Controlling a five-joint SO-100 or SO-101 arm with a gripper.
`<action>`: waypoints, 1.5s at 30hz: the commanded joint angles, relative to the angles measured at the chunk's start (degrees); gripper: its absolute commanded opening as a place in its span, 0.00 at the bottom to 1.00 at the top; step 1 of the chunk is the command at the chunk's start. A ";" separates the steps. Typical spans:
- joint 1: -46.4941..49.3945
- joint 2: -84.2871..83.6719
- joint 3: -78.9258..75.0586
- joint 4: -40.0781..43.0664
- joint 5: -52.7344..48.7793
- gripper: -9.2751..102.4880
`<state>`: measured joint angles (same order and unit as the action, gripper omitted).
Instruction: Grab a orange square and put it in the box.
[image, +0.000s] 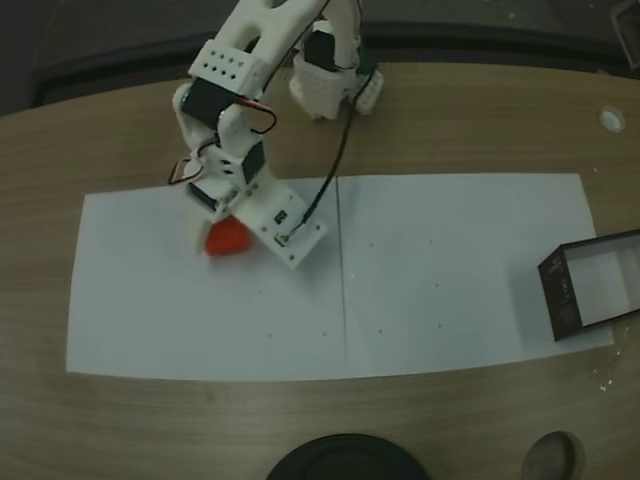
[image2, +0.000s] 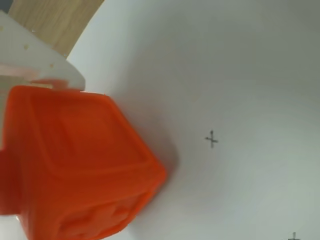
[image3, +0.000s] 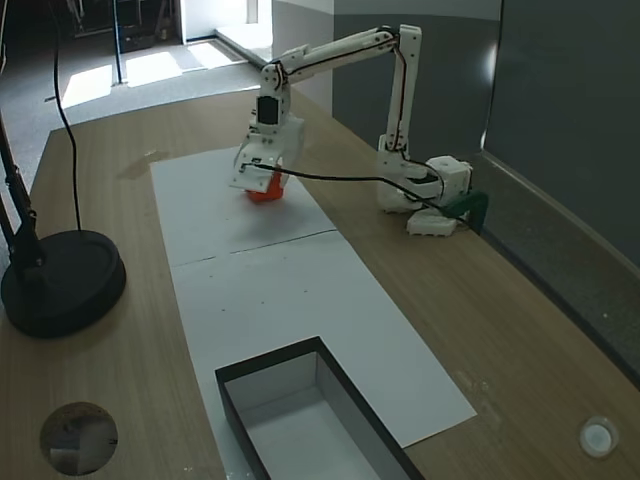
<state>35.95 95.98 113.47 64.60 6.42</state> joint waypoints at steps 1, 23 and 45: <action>0.44 0.44 -3.43 -0.18 -0.35 0.41; -21.80 13.80 -19.69 12.66 -0.26 0.21; -71.54 4.75 -40.43 -2.99 -12.57 0.20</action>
<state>-35.68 101.34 79.80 65.04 -6.24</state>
